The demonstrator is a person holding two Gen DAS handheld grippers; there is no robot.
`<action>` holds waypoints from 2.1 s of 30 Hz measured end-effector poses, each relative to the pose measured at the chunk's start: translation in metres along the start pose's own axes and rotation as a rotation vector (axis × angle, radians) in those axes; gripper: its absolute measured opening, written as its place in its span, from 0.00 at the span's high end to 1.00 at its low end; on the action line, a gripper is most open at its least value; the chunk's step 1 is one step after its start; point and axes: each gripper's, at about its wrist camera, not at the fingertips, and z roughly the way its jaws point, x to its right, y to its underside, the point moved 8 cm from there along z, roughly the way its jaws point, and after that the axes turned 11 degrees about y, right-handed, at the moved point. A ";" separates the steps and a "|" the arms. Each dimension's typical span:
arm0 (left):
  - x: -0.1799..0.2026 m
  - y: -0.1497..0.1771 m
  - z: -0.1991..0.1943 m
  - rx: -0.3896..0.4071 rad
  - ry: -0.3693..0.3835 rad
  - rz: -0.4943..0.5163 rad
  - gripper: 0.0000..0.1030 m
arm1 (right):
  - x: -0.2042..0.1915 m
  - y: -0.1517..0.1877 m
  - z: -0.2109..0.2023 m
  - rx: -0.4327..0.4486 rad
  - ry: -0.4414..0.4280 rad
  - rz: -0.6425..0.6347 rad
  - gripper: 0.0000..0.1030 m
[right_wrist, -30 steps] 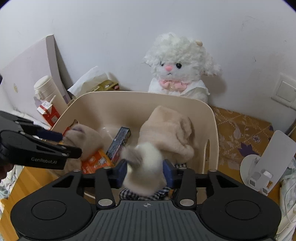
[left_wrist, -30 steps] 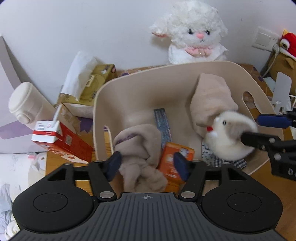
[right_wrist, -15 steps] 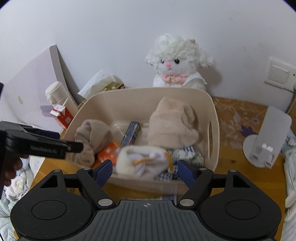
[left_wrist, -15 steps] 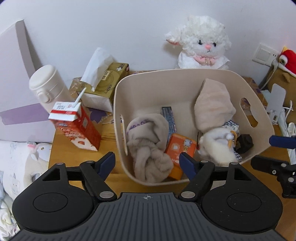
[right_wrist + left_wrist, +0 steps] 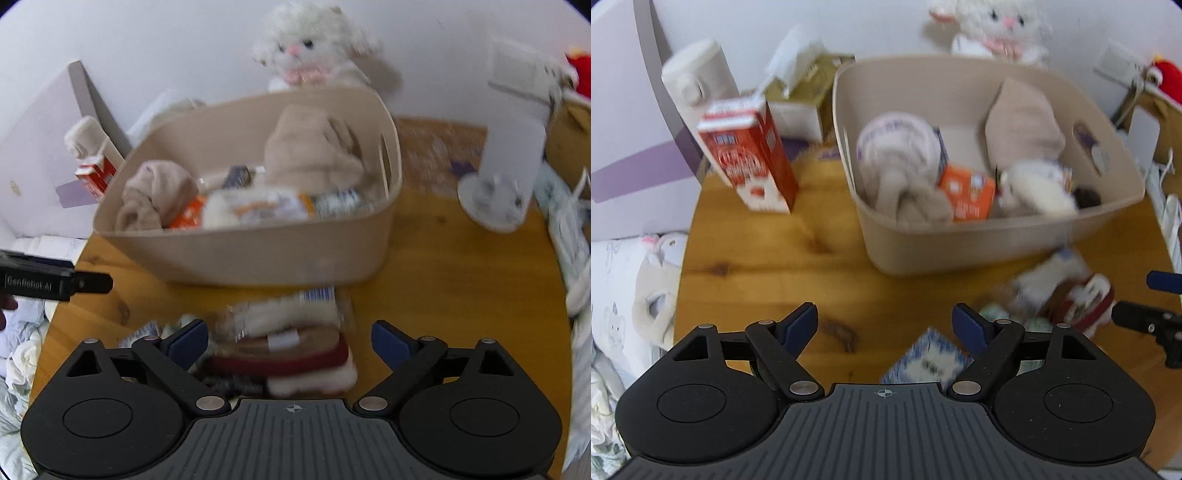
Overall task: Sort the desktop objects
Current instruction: 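Grasp the blue-patterned tissue pack with the left tool while the right tool grasps the red-white plush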
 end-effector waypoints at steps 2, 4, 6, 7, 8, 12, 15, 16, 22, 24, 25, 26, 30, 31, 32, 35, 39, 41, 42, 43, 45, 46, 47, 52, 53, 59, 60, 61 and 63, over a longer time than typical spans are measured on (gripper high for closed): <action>0.000 0.009 0.007 -0.025 -0.001 0.008 0.21 | 0.001 0.009 0.003 -0.020 -0.005 0.029 0.05; 0.001 0.015 0.013 -0.048 -0.006 0.021 0.21 | 0.003 0.016 0.006 -0.034 -0.004 0.066 0.03; 0.001 0.020 0.018 -0.066 -0.012 0.033 0.21 | 0.007 0.022 0.009 -0.044 0.000 0.117 0.02; 0.001 0.023 0.020 -0.073 -0.021 0.004 0.21 | 0.009 0.024 0.010 -0.049 -0.004 0.151 0.02; 0.002 0.027 0.022 -0.088 -0.020 0.017 0.21 | 0.011 0.027 0.012 -0.058 -0.013 0.188 0.02; 0.005 0.039 0.033 -0.149 -0.026 0.067 0.21 | 0.016 0.034 0.020 -0.094 -0.016 0.284 0.01; 0.004 0.046 0.041 -0.179 -0.030 0.038 0.21 | 0.019 0.036 0.025 -0.104 0.012 0.300 0.00; 0.004 0.048 0.043 -0.189 -0.025 0.034 0.21 | 0.019 0.036 0.026 -0.108 0.006 0.314 0.00; 0.004 0.050 0.056 -0.223 -0.017 0.036 0.21 | 0.022 0.037 0.036 -0.116 -0.014 0.377 0.00; 0.004 0.050 0.060 -0.233 -0.016 0.033 0.21 | 0.021 0.037 0.041 -0.140 -0.009 0.368 0.00; 0.004 0.050 0.062 -0.236 -0.016 0.016 0.21 | 0.020 0.038 0.044 -0.149 -0.003 0.369 0.00; 0.003 0.050 0.064 -0.242 -0.015 0.015 0.21 | 0.021 0.038 0.047 -0.154 0.001 0.373 0.00; 0.002 0.050 0.070 -0.251 -0.010 0.002 0.21 | 0.023 0.037 0.053 -0.155 0.011 0.375 0.00; 0.001 0.050 0.071 -0.251 -0.009 -0.004 0.21 | 0.023 0.037 0.055 -0.160 0.012 0.370 0.00; 0.001 0.049 0.072 -0.252 -0.008 -0.005 0.21 | 0.023 0.037 0.058 -0.166 0.014 0.366 0.00; -0.001 0.048 0.074 -0.253 0.004 -0.016 0.21 | 0.024 0.037 0.064 -0.174 0.013 0.370 0.00; -0.004 0.045 0.074 -0.248 0.015 -0.028 0.21 | 0.023 0.035 0.068 -0.174 0.010 0.347 0.00; -0.004 0.044 0.074 -0.244 0.015 -0.030 0.21 | 0.021 0.032 0.070 -0.170 0.012 0.318 0.00; -0.004 0.043 0.073 -0.239 0.016 -0.024 0.22 | 0.020 0.031 0.070 -0.169 0.014 0.302 0.00; -0.004 0.043 0.073 -0.233 0.020 -0.015 0.24 | 0.019 0.030 0.071 -0.166 0.017 0.290 0.00; -0.003 0.042 0.070 -0.221 0.026 0.004 0.29 | 0.018 0.029 0.071 -0.162 0.023 0.267 0.03; -0.003 0.042 0.069 -0.213 0.028 0.013 0.33 | 0.017 0.028 0.071 -0.157 0.023 0.257 0.10; -0.003 0.041 0.068 -0.207 0.030 0.017 0.35 | 0.016 0.026 0.070 -0.149 0.024 0.242 0.16; -0.006 0.037 0.063 -0.183 0.028 0.029 0.52 | 0.018 0.024 0.067 -0.134 0.050 0.206 0.50; -0.008 0.037 0.062 -0.181 0.025 0.024 0.52 | 0.020 0.025 0.066 -0.133 0.048 0.211 0.50; -0.021 0.040 0.055 -0.170 -0.010 0.014 0.53 | 0.029 0.031 0.056 -0.129 0.040 0.220 0.57; -0.022 0.041 0.053 -0.171 -0.014 0.017 0.53 | 0.030 0.033 0.052 -0.125 0.034 0.223 0.58; -0.024 0.041 0.052 -0.173 -0.015 0.032 0.53 | 0.031 0.033 0.050 -0.119 0.031 0.228 0.60; -0.027 0.044 0.048 -0.172 -0.016 0.035 0.53 | 0.031 0.034 0.042 -0.105 0.027 0.227 0.61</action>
